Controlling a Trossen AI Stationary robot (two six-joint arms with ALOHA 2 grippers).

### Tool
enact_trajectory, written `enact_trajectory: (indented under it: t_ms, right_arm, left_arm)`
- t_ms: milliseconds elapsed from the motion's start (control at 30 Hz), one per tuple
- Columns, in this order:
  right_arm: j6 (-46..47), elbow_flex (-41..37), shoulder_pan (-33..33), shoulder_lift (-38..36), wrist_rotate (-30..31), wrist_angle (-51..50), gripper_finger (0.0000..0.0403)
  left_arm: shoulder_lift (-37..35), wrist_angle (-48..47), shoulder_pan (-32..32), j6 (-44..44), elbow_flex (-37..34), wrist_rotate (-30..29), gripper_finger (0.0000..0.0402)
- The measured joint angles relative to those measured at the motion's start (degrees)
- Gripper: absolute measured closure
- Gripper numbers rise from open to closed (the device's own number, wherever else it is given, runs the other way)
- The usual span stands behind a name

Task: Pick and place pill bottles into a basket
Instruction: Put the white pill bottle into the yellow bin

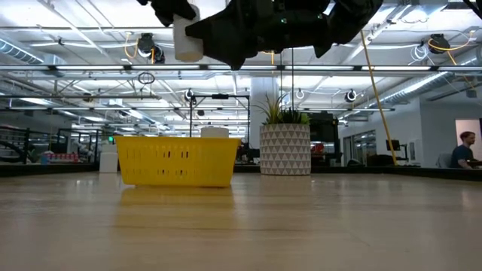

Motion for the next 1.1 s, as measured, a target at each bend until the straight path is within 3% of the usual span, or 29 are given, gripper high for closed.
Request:
enact_trajectory:
  t_ms: [267,400,533,700,967,1100]
  right_arm:
    - [1.23,-0.02,0.69,-0.88,-1.21,-5.79,0.0077]
    - [1.89,-0.26,1.02,-3.2,-3.35,-14.36,0.0037]
    - [1.86,-0.23,1.15,-5.65,-3.59,-20.48,0.0024]
    - [1.34,-0.9,1.04,-8.13,-3.63,-23.09,0.0024]
    - [1.18,-7.67,-0.8,-12.5,-3.39,-17.67,0.0023]
    - [2.14,-13.53,-2.05,-16.04,-3.52,-9.94,0.0023]
  left_arm:
    - [-0.09,-1.2,0.04,-0.54,-0.04,-0.22,0.024]
    - [-0.02,-2.79,-0.13,-1.92,-0.58,-1.94,0.024]
    - [0.13,-2.21,-0.94,-3.14,-2.27,-4.4,0.024]
    - [0.13,3.08,-1.07,-5.76,-6.75,-2.53,0.024]
    - [0.15,13.74,-2.6,-8.25,-14.95,-1.96,0.024]
    - [0.15,17.22,-3.08,-9.31,-17.81,-2.56,0.024]
